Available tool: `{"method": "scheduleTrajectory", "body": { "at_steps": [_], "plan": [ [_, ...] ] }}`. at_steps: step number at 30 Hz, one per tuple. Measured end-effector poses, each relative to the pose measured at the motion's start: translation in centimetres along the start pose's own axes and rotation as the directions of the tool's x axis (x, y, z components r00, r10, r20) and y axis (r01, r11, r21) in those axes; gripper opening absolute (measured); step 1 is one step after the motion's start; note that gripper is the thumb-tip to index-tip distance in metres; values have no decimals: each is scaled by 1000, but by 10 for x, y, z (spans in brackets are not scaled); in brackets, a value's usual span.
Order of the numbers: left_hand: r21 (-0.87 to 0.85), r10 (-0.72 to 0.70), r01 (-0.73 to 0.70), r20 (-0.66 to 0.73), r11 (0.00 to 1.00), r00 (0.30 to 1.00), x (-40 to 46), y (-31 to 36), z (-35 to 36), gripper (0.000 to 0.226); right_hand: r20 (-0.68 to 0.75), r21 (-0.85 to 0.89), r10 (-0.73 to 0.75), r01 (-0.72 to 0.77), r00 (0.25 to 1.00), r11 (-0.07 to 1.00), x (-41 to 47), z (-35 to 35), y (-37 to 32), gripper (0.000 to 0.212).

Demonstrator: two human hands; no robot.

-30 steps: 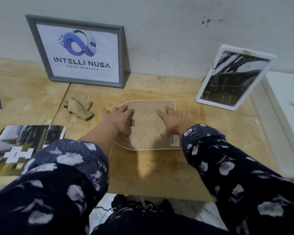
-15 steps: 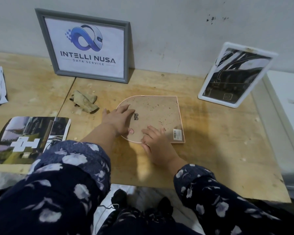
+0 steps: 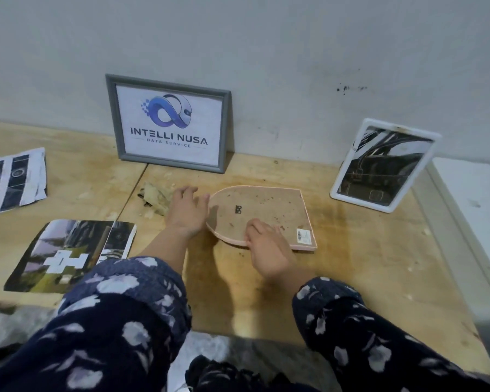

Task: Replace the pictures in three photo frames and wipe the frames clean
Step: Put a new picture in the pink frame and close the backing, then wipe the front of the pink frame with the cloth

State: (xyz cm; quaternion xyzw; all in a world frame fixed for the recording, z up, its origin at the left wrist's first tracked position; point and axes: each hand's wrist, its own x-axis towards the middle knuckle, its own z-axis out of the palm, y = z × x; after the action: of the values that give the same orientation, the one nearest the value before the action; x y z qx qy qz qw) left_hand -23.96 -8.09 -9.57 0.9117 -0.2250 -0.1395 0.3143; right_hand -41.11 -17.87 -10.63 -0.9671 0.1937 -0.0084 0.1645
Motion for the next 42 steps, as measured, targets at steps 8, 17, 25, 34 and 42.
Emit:
{"method": "scheduleTrajectory", "body": {
  "at_steps": [8,17,25,34,42],
  "plan": [
    [-250,-181,185,38,951,983,0,22,-18,69,44,258,162,-168,986,952,51,-108,-21,9],
    [-347,-219,333,329,877,919,-1,40,-27,90,-20,696,362,-247,932,674,64,-166,-1,15],
    [-555,-139,354,391,753,910,-9,58,-22,73,232,971,463,-230,855,-62,66,-146,29,30],
    [-461,-220,410,412,787,884,10,27,1,76,358,931,638,-309,681,-192,67,-73,34,29],
    [-194,-333,394,285,898,899,13,12,29,82,425,827,675,-562,604,-18,99,38,120,84]
  ]
}}
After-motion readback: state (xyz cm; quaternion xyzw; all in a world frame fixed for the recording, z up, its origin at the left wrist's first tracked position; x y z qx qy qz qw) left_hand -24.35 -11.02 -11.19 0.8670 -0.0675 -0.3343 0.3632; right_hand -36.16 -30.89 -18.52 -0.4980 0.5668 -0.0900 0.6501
